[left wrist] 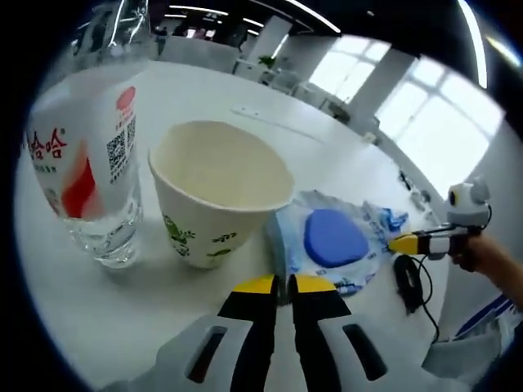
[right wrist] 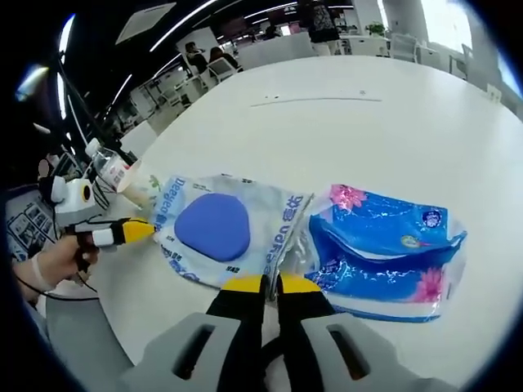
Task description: Arrange the tabletop items into an orderly group along one side of the table until the central work area is clear of visible clutter.
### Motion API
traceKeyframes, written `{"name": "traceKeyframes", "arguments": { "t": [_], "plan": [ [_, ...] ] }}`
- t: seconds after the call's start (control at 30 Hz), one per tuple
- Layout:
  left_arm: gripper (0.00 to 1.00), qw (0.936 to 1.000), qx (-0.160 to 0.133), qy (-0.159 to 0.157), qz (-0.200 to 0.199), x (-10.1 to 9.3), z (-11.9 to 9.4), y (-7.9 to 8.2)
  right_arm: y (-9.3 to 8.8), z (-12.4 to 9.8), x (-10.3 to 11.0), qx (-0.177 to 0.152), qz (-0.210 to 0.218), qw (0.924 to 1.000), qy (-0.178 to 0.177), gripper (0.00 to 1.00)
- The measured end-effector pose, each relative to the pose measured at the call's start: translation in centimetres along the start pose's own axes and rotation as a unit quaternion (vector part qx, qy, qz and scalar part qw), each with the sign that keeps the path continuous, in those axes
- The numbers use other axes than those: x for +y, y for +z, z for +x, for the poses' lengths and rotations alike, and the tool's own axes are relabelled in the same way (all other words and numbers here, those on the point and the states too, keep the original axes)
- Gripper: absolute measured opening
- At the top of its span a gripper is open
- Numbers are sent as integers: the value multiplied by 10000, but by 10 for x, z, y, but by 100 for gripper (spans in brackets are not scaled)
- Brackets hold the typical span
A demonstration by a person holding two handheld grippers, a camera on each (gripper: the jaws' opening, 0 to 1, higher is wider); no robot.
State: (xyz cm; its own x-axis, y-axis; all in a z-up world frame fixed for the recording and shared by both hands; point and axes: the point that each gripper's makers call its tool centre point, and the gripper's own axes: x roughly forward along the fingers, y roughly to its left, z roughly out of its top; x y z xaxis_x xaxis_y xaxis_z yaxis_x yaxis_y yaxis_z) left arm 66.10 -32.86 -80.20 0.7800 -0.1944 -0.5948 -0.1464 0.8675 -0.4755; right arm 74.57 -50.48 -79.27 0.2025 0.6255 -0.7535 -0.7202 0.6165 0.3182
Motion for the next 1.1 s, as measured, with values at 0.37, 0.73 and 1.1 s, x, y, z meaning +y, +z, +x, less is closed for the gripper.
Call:
{"name": "traceKeyframes", "arguments": {
  "t": [0.37, 0.73, 1.1],
  "plan": [
    [13, 9999, -127, -58, 2, -3, -10, 3, -1, -12, 0, -100, 95, 9999, -22, 9],
    [27, 9992, -77, -354, 168, -16, -31, -1, -7, -27, 10, -316, -316, 9989, 116, 18],
    [44, 9983, -204, -393, 380, -14, -55, 1, -10, -40, 20, -702, -640, 9953, 163, 46]
  ]
}}
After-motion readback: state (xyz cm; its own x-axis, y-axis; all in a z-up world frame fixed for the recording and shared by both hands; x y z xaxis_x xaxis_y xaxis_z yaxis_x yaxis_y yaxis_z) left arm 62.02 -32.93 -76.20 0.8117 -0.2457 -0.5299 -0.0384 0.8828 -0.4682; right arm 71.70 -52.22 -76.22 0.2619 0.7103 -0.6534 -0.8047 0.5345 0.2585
